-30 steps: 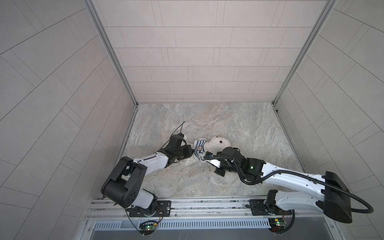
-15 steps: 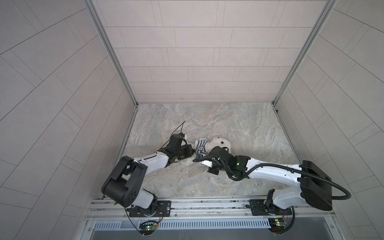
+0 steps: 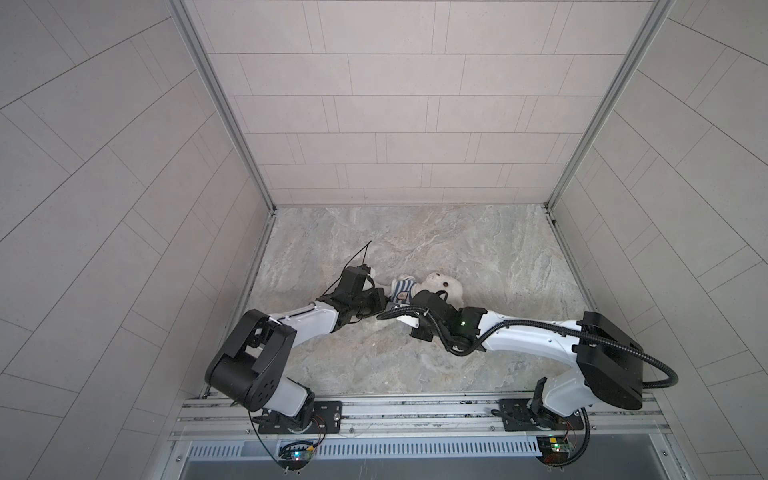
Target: Dress the teddy bear
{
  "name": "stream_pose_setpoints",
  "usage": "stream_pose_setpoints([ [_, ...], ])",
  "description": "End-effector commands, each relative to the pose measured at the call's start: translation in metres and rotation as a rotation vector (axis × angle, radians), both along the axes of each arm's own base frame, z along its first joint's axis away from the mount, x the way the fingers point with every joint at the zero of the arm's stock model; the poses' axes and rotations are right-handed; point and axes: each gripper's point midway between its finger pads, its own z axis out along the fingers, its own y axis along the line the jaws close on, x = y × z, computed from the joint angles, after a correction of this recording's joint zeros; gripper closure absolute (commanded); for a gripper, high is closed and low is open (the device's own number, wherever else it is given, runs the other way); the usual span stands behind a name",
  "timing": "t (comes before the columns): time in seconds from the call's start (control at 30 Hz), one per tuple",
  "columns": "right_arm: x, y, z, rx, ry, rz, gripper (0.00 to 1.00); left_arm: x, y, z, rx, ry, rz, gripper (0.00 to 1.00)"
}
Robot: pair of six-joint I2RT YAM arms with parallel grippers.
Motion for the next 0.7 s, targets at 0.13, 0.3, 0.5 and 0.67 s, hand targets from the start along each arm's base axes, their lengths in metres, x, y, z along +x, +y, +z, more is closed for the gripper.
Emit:
stream_pose_setpoints([
  [0.13, 0.013, -0.005, -0.005, -0.030, -0.023, -0.028, 0.92, 0.001, -0.002, -0.004, 0.009, 0.017, -0.010, 1.00],
  [0.3, 0.017, -0.005, -0.008, -0.042, -0.029, -0.029, 0.85, 0.001, -0.004, -0.004, 0.004, 0.017, -0.013, 1.00],
  [0.5, 0.029, -0.007, -0.010, -0.029, -0.037, -0.065, 0.77, 0.001, -0.004, -0.005, 0.002, 0.019, -0.017, 1.00],
  [0.67, 0.047, -0.009, -0.010, 0.021, -0.035, -0.125, 0.76, 0.000, -0.007, -0.007, 0.009, 0.025, -0.031, 1.00],
])
